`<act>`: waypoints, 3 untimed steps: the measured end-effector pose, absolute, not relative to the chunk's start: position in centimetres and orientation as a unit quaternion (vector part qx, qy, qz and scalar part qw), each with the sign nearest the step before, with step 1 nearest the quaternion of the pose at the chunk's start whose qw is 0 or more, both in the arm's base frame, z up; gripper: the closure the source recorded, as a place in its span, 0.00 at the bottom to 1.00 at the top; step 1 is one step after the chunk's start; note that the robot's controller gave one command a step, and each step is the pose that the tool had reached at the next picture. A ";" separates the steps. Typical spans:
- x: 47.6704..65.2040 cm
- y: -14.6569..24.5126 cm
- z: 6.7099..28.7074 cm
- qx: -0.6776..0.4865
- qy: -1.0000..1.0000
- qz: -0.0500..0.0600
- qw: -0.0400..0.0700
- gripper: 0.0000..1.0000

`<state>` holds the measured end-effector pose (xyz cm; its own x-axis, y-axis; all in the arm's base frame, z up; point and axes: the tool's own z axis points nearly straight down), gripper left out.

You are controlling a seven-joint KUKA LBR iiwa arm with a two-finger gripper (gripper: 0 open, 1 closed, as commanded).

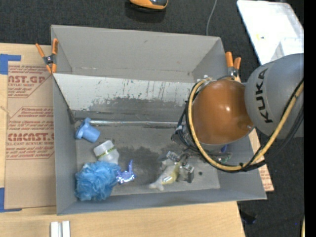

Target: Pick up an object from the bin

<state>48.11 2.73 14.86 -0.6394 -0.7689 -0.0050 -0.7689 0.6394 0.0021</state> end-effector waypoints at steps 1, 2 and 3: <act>48.0 2.8 13.3 -0.424 0.905 0.003 0.000 1.00; 47.9 2.8 12.7 -0.424 0.905 0.005 -0.002 1.00; 47.9 2.9 18.6 -0.424 0.905 0.005 -0.002 1.00</act>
Offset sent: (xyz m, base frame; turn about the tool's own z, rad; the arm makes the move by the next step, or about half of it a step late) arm -0.0006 0.0002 -0.0034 0.0002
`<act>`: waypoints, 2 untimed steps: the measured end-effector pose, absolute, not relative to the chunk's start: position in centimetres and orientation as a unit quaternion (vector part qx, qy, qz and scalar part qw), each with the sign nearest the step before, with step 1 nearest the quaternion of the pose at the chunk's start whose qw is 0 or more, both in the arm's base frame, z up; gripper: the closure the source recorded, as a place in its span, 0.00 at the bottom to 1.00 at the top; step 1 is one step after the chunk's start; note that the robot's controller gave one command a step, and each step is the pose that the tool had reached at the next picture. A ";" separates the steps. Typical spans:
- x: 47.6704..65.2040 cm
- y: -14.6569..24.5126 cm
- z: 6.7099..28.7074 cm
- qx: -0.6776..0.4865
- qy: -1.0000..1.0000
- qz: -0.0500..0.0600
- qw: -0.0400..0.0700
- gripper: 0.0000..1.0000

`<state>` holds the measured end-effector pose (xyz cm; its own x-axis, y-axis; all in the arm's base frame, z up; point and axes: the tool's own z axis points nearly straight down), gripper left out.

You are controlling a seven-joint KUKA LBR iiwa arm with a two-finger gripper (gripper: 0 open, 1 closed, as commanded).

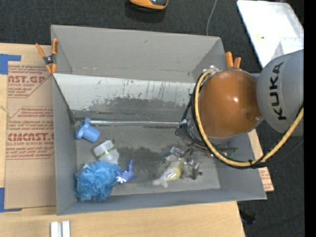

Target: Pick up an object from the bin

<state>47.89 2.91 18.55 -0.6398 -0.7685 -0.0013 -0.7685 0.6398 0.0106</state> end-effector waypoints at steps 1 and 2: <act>47.8 3.0 19.6 0.424 -0.906 -0.006 0.004 1.00; 47.8 3.0 22.4 0.424 -0.906 -0.006 0.002 1.00</act>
Offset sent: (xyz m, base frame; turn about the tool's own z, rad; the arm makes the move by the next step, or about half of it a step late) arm -0.0008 0.0002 0.0391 0.0008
